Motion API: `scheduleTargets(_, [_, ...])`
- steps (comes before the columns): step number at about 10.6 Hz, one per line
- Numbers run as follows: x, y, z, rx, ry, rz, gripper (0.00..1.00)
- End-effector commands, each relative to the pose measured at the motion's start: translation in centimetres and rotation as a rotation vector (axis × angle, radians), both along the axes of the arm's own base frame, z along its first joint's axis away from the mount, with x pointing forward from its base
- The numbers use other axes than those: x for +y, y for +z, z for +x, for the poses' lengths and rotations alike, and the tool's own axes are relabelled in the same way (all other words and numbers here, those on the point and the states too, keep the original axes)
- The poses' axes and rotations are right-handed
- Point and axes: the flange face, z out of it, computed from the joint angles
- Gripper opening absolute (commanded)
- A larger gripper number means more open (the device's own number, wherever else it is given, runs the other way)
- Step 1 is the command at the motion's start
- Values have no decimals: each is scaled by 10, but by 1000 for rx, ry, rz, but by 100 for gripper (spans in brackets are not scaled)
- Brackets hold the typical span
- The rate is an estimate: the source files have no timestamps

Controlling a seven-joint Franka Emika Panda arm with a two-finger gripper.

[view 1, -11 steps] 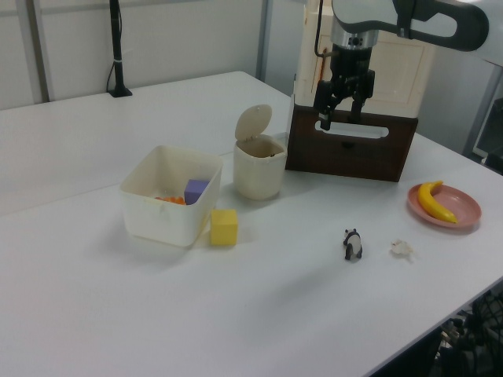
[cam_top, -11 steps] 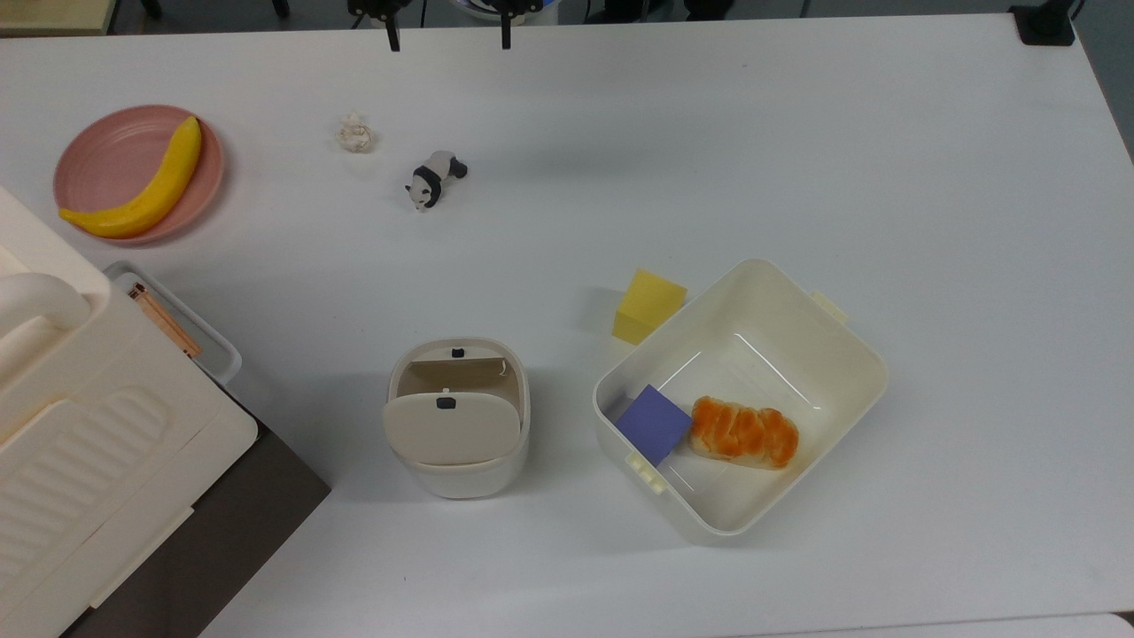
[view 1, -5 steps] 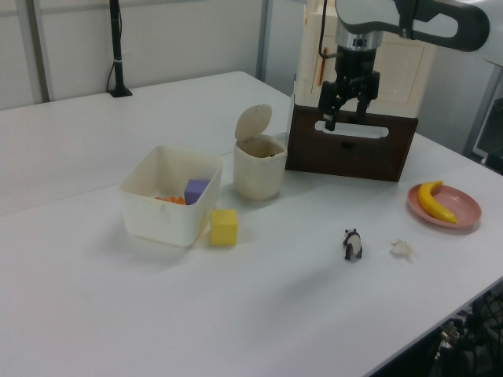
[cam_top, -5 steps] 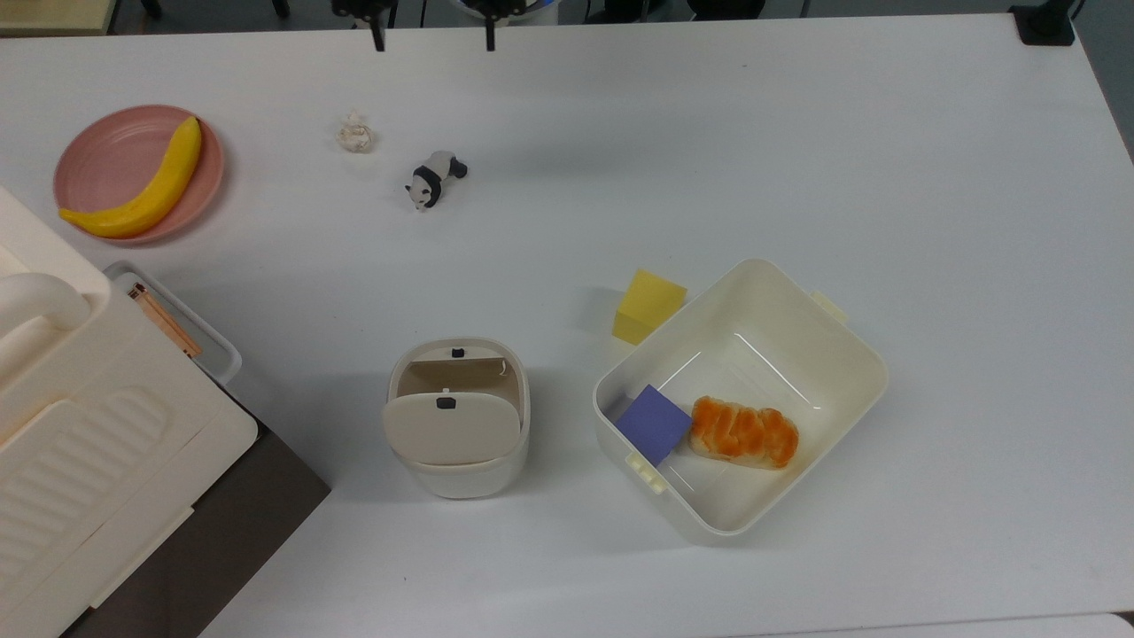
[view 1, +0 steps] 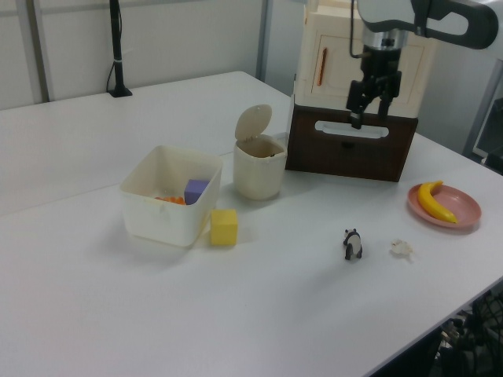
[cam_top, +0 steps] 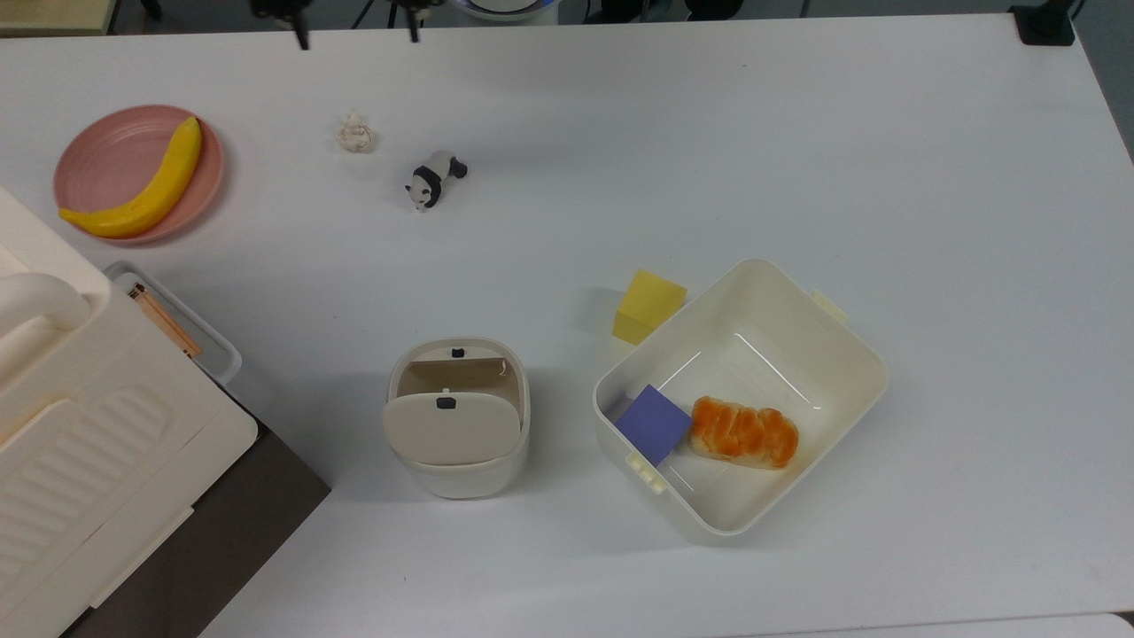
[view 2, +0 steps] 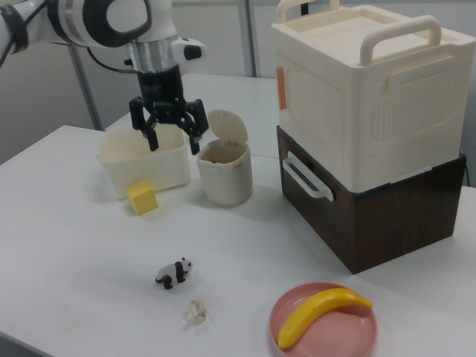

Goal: Grab it up and put it in the trash
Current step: 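Move the open gripper over the small clear plastic piece beside the panda figurine, then lower the gripper and close it on the clear plastic piece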

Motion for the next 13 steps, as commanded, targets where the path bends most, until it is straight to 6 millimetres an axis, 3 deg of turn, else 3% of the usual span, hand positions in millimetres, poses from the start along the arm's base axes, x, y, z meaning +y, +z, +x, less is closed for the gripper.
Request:
scheduleTargets(1, [-35, -14, -18, 57, 0, 23, 100])
scheduleTargets(5, [-66, -85, -37, 180, -54, 28, 100])
scheduleTargets(8, [-64, -156, -59, 326, -58, 63, 100])
scheduleTargets(12, [-66, -274, -51, 395, -60, 67, 100])
scheduleTargets(13, [-67, -291, -46, 399, -54, 58, 100])
